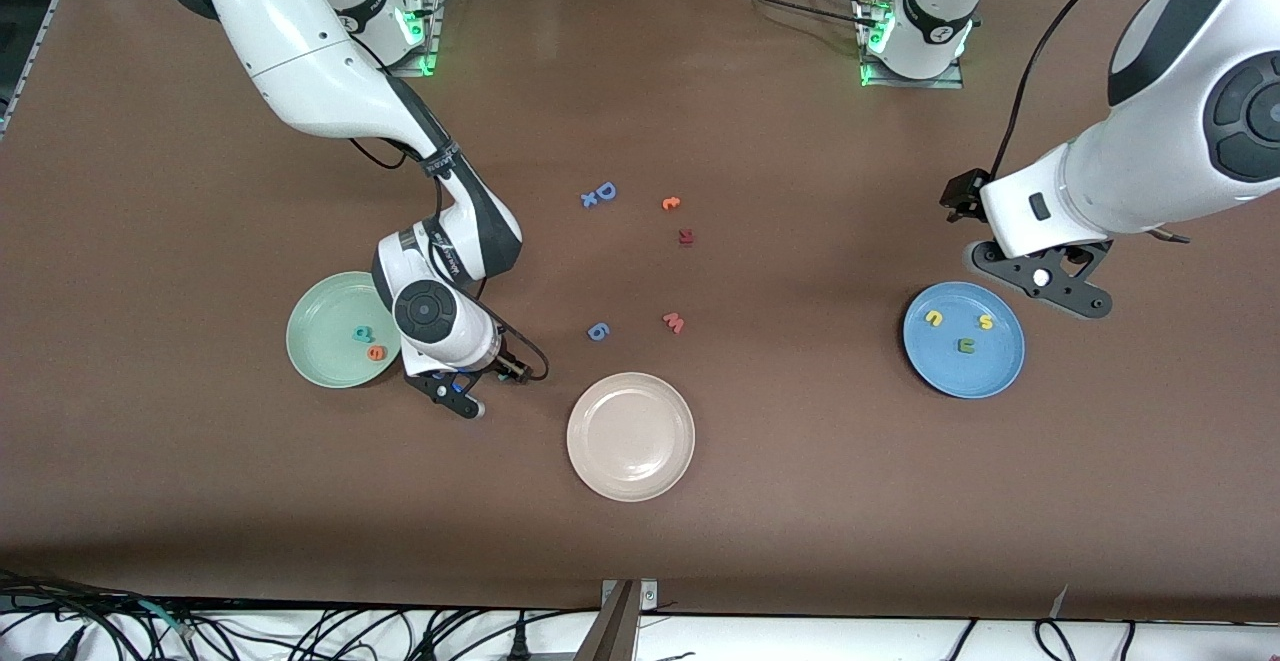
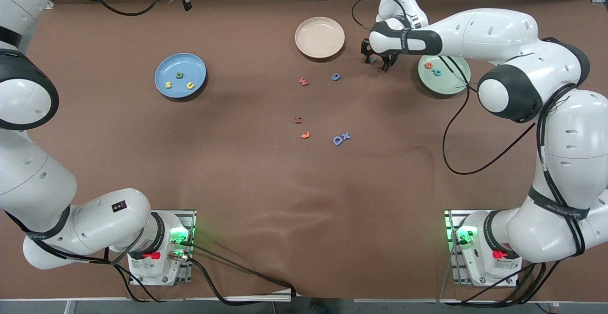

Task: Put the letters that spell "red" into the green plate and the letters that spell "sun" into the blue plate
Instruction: 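Return the left gripper to rest while the right gripper grasps another blue letter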

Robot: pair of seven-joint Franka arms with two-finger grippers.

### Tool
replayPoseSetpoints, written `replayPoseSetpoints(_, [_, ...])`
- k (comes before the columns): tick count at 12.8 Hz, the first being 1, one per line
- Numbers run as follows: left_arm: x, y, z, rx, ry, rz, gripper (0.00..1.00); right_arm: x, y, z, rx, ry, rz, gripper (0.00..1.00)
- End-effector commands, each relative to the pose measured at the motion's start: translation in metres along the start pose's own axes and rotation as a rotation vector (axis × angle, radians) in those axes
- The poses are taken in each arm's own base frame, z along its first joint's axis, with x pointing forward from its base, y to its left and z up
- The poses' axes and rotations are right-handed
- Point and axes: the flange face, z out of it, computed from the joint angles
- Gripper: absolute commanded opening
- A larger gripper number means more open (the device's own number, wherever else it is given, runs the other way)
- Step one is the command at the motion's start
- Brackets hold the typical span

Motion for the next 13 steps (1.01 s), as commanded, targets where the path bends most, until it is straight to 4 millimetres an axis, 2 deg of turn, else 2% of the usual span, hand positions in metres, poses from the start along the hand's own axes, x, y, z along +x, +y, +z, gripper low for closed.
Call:
replayPoseSetpoints(1, [-0.010,-0.020,-0.010,-0.055,0.004,-0.060,1.00,0.002,-0.005,0.002,0.009,-0.002,0.011,0.51])
replayPoseSetpoints(2, [-0.012,-0.041,-0.010,-0.105,0.022,-0.114,1.00,0.002,-0.005,0.002,0.009,-0.002,0.011,0.42])
replayPoseSetpoints(3, [-0.017,-0.053,-0.016,-0.120,0.058,-0.177,1.00,0.002,-0.005,0.002,0.009,-0.002,0.008,0.33])
replayPoseSetpoints(6, [-0.026,-0.073,-0.018,-0.145,0.089,-0.283,1.00,0.002,-0.005,0.002,0.009,-0.002,0.006,0.19])
replayPoseSetpoints(8, [-0.036,-0.075,-0.026,-0.085,0.140,-0.302,1.00,0.002,-0.005,0.003,0.007,-0.002,0.005,0.12])
replayPoseSetpoints(9, [-0.043,-0.072,-0.023,-0.018,0.163,-0.309,1.00,0.002,-0.005,0.002,0.009,-0.002,0.005,0.09])
replayPoseSetpoints(12, [-0.072,-0.050,-0.006,0.059,0.205,-0.313,1.00,0.003,-0.006,-0.017,0.012,0.000,0.002,0.05])
replayPoseSetpoints(13, [-0.087,-0.044,0.006,0.057,0.215,-0.310,1.00,0.002,-0.005,-0.021,0.002,-0.005,0.000,0.03])
